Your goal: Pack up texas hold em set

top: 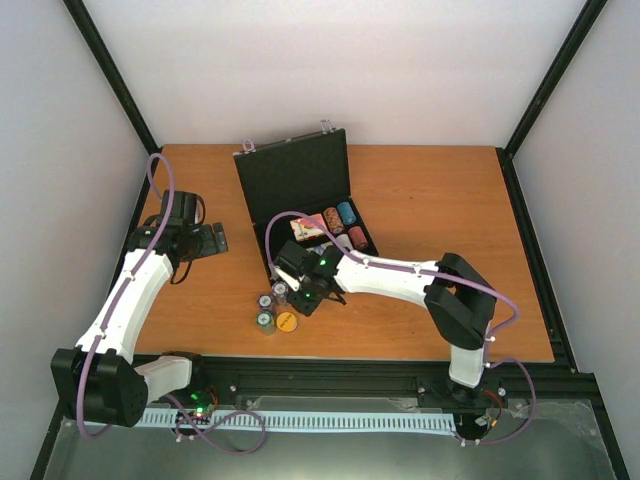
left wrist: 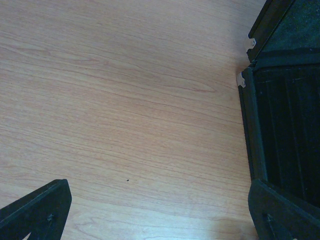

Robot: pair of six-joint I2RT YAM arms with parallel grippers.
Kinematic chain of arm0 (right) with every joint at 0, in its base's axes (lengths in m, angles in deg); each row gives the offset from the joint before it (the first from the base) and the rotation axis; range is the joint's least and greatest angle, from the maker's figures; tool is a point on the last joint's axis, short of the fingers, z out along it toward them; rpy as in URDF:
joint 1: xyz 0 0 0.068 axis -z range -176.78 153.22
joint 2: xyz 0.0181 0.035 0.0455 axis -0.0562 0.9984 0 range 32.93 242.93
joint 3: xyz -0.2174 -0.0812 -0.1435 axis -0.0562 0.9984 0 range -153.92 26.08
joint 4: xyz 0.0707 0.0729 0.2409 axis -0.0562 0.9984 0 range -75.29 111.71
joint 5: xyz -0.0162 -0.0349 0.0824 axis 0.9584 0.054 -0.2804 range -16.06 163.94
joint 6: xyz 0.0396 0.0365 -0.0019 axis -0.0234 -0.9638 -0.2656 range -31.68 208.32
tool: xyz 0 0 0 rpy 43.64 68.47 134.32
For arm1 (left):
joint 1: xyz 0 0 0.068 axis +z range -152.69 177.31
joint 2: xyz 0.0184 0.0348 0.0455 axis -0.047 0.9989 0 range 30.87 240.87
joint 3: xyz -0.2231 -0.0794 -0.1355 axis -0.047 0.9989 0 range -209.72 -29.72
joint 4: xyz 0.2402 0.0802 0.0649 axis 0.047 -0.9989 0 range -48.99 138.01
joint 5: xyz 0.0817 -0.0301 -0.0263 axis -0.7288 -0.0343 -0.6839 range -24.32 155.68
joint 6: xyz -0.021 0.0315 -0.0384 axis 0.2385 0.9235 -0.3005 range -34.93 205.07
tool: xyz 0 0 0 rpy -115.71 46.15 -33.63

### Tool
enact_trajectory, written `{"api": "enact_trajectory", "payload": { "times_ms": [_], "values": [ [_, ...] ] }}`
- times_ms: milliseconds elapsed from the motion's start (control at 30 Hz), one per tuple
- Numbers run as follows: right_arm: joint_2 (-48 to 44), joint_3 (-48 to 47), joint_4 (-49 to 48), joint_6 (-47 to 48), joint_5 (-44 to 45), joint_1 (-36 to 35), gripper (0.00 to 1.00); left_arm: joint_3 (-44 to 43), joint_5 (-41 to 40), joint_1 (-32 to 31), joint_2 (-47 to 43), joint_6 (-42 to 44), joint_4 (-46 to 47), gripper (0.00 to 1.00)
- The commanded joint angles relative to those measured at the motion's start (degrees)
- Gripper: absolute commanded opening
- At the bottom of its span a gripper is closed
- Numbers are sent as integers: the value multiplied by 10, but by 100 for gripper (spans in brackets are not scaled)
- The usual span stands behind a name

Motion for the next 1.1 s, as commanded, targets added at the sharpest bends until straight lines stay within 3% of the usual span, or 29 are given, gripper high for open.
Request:
{"api": "enact_trajectory", "payload": {
  "times_ms": [0, 167, 367, 533, 733, 1067],
  "values": [
    [-51, -38, 46, 20, 7, 1, 20, 1, -2, 0, -3, 5, 7, 100],
    [-88, -73, 46, 27, 31, 28, 19, 3, -2, -1, -3, 4, 10, 100],
    [-91, -48, -81, 51, 88, 62, 19, 7, 0, -1, 2, 1, 16, 100],
    [-23, -62, -198, 77, 120, 85, 17, 6, 7, -1, 6, -2, 20, 100],
    [84, -158, -222, 67, 93, 116, 14, 6, 1, 0, 6, -1, 18, 100],
    [185, -249, -243, 59, 106, 143, 14, 4, 0, -1, 4, 1, 13, 100]
  ]
}}
